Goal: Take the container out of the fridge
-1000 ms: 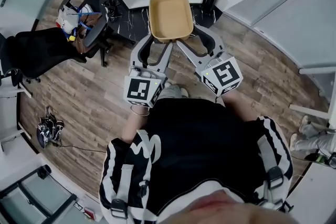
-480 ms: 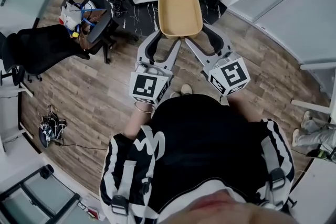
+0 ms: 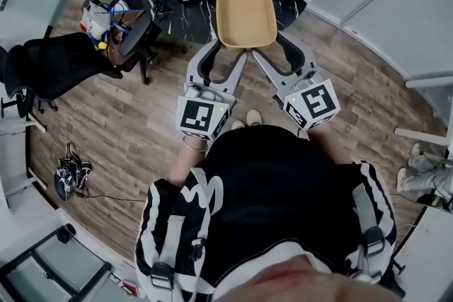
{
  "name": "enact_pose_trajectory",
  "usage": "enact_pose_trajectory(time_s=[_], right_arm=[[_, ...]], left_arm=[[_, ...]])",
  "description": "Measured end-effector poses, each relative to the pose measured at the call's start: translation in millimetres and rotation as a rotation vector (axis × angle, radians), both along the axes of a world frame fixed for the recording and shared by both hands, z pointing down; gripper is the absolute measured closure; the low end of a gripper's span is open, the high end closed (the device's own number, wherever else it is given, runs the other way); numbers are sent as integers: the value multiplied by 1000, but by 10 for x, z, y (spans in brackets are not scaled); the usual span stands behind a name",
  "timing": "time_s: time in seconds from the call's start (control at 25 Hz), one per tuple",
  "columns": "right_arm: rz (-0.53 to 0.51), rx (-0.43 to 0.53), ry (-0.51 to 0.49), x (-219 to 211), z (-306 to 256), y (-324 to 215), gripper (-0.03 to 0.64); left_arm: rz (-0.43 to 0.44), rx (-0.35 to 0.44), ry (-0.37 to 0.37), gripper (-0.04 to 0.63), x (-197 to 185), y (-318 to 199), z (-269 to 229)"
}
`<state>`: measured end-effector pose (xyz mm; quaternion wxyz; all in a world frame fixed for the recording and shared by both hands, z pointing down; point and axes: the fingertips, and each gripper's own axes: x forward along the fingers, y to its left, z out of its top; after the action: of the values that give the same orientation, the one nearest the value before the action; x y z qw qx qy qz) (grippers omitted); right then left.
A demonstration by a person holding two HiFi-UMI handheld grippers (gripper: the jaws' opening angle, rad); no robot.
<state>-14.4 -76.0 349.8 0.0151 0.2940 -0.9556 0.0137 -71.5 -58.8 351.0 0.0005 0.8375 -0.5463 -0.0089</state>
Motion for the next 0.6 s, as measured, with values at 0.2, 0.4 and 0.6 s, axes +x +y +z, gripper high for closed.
enact_pose_trajectory(time_s=[0.2,0.4,0.6], right_arm=[[1,1,-5,4,-2,53,373],[2,7,-8,11,-13,80,374],[-4,18,-13,41,-31,78,374]], left_arm=[[-1,2,1,376,5,53,-7],[-4,-2,1,376,13,85,-1],[-4,3,2,376,44,83,-25]])
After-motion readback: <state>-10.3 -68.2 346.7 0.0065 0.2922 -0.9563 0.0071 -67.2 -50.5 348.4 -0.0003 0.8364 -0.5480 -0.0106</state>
